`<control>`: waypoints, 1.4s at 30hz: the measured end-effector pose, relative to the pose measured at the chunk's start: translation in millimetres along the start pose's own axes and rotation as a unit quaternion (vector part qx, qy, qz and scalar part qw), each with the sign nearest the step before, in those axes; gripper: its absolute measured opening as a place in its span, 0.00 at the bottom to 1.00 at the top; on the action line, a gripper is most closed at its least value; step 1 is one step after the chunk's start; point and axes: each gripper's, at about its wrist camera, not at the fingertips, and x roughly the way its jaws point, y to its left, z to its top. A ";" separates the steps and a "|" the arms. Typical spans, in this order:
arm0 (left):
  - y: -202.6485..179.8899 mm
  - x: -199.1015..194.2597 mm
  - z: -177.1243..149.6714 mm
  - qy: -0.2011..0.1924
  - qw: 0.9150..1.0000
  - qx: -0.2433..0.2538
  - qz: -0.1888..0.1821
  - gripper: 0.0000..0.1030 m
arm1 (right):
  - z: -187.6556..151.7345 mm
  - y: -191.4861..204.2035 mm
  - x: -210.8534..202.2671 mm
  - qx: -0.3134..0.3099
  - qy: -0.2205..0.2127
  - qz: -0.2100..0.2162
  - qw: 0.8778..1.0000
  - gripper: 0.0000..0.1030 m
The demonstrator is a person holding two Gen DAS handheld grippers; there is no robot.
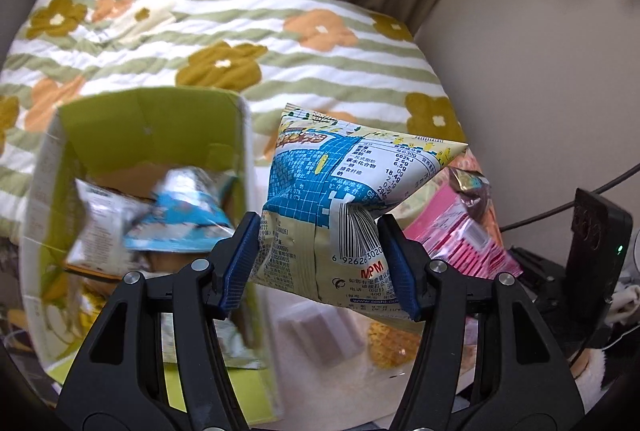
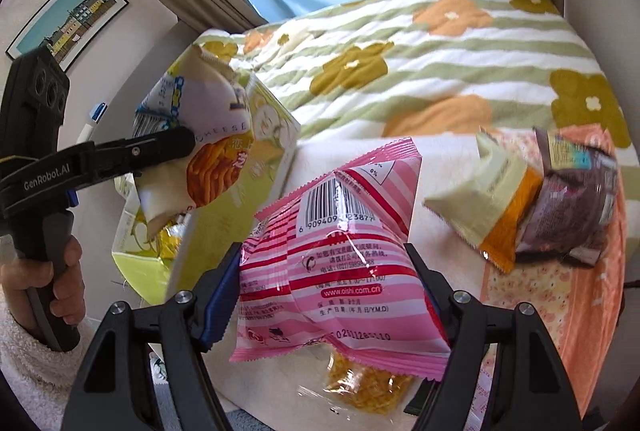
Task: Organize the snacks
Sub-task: 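Carry both bags over the box and open both tools to drop them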
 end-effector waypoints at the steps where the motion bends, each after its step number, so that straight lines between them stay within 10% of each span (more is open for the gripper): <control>1: 6.1 -7.7 2.4 -0.008 1.000 -0.002 -0.005 0.55 | 5.6 7.4 -1.7 -0.004 -0.007 -0.004 1.000 0.69; 12: 97.2 -66.6 20.3 -0.058 0.998 -0.024 0.030 0.55 | 64.1 91.6 10.6 -0.047 -0.054 -0.004 0.997 0.69; 24: 194.9 -39.3 24.4 -0.028 0.997 -0.020 0.065 0.55 | 81.3 158.7 69.8 -0.040 -0.042 0.009 0.998 0.69; 27: 205.3 -23.9 26.7 -0.008 0.997 -0.015 0.074 0.66 | 78.1 164.4 82.4 -0.030 -0.036 0.009 0.999 0.69; 30: 214.0 -18.7 25.4 -0.008 0.997 -0.018 0.076 1.00 | 76.0 165.8 87.8 -0.026 -0.030 0.004 0.999 0.69; 42: 219.4 -40.2 -32.2 -0.015 0.996 -0.074 0.053 1.00 | 83.0 171.6 99.0 -0.037 -0.023 -0.015 0.999 0.69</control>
